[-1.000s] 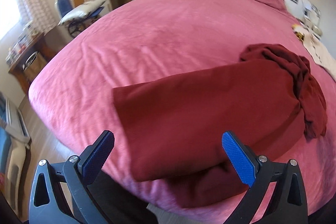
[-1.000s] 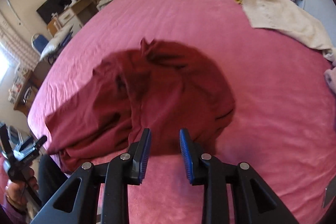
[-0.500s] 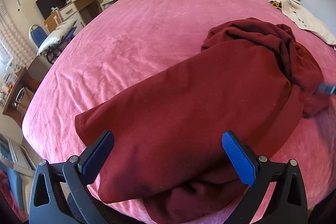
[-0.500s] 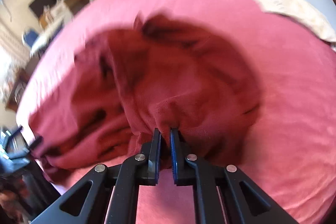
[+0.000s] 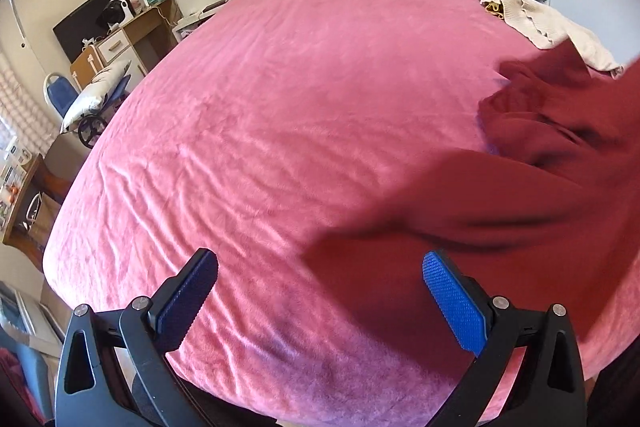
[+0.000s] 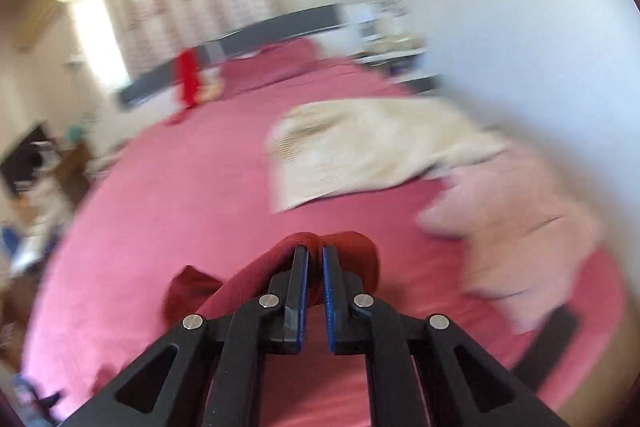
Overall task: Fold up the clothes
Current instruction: 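Drag the dark red garment onto the open bed with the right gripper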
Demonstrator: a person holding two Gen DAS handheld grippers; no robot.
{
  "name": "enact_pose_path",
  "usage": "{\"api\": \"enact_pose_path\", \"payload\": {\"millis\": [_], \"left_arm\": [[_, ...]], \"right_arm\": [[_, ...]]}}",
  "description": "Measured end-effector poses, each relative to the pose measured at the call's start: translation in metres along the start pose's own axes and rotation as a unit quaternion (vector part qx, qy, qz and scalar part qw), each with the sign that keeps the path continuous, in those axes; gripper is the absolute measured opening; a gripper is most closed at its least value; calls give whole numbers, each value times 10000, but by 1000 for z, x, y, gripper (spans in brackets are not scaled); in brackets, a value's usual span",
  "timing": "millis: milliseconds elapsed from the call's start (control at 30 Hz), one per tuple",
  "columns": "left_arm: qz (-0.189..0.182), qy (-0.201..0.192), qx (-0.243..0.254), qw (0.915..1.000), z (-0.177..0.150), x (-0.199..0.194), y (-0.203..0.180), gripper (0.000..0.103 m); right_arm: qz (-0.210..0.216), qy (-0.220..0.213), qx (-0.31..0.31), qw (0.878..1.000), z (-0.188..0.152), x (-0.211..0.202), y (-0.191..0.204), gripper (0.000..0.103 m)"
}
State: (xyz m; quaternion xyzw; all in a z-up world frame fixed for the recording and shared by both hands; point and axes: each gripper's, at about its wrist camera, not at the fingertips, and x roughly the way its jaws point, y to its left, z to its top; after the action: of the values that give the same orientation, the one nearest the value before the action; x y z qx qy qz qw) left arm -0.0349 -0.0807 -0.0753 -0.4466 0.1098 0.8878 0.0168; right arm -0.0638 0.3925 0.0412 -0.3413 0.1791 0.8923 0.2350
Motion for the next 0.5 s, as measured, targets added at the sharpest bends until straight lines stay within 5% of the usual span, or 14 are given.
{"api": "enact_pose_path", "payload": {"millis": [100,167,300,500], "left_arm": [[-96,44,72,9999,6,1,-11,103],[-140,52,179,9997,11,3,-22,103],[-310,66,363,9988,26,11,-47,103],[-615,201,341,9973,44,22,-85,103]], "right_arm": [[-686,747,-260,9945,0,33,-34,26],[-775,991,-315,9916,-17,45,-38,26],[55,1196,-476,9917,-52,49,-17,33],[971,1800,-1536,9667,-99,80,68,34]]}}
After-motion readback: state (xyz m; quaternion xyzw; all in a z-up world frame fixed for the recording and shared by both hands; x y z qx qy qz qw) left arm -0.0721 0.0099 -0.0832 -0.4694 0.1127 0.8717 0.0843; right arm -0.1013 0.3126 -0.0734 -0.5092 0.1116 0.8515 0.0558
